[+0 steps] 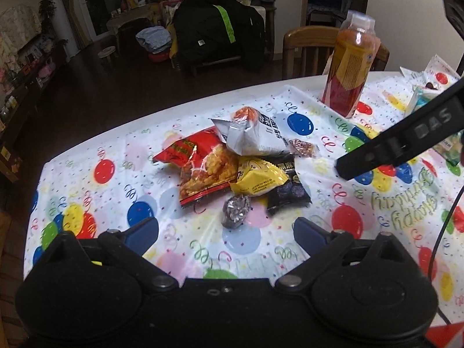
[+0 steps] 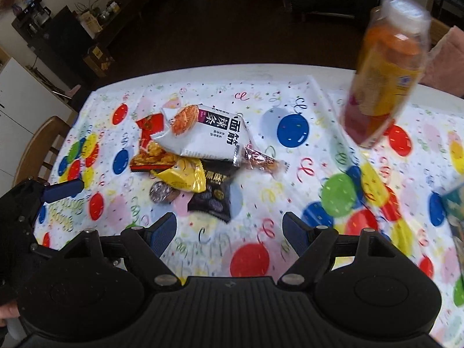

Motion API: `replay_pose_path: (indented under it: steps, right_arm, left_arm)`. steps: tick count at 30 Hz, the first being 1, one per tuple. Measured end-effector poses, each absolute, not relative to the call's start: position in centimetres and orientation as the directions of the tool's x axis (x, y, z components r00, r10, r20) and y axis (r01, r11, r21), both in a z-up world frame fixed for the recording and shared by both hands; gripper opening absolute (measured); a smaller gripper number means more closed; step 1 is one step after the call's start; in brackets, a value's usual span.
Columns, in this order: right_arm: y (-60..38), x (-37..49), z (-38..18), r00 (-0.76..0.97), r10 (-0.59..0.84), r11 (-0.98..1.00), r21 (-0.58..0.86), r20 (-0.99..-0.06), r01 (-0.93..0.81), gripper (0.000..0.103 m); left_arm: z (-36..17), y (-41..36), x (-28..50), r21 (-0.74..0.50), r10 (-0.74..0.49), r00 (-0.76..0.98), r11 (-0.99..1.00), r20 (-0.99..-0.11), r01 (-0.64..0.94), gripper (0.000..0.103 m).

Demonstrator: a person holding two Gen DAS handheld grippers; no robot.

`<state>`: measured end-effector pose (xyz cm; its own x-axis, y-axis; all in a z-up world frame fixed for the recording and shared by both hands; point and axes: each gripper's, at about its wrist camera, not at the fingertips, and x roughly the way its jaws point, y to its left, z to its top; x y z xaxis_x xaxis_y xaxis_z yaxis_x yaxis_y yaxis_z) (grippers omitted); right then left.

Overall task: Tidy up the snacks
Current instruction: 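Withdraw both tools from the box back toward the snack pile, then grasp the foil-wrapped candy with left gripper while right grasps the black sesame candy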

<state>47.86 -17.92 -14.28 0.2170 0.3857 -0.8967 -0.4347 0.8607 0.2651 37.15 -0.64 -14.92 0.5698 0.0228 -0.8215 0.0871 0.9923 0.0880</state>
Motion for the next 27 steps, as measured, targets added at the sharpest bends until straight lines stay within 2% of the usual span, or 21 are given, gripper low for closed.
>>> replay_pose_path:
  steps: [9, 13, 16, 19, 23, 27]
  right_arm:
    - [-14.9, 49.1, -19.2, 0.201, 0.379, 0.866, 0.270, -0.903, -0.420, 0.080]
    - [-14.1, 49.6, -19.9, 0.206, 0.394, 0.867, 0.288, -0.896, -0.406, 0.074]
    - [-13.5, 49.5, -20.5, 0.196, 0.396, 0.863, 0.291, -0.897, -0.412, 0.062]
    - [-13.1, 49.4, -20.9, 0.202, 0.398, 0.864, 0.291, -0.895, -0.411, 0.061]
    - [-12.7, 49.1, -21.2, 0.201, 0.399, 0.859, 0.288, -0.895, -0.423, 0.045]
    - [-12.8, 48.7, -21.1, 0.219, 0.402, 0.857, 0.281, -0.889, -0.433, 0.040]
  left_arm:
    - [-19.0, -0.4, 39.7, 0.088, 0.024, 0.518, 0.991, -0.855, 0.100, 0.077]
    - [-19.8, -0.3, 40.3, 0.073, 0.005, 0.513, 0.991, -0.858, 0.113, 0.068]
    - [-20.1, -0.4, 40.7, 0.066, -0.007, 0.509, 0.990, -0.861, 0.126, 0.060]
    - [-20.3, -0.5, 41.1, 0.067, -0.013, 0.509, 0.988, -0.861, 0.138, 0.055]
    - [-20.7, -0.6, 41.5, 0.069, -0.017, 0.503, 0.986, -0.864, 0.152, 0.045]
    - [-20.6, -0.7, 41.5, 0.052, -0.039, 0.506, 0.985, -0.862, 0.165, 0.031]
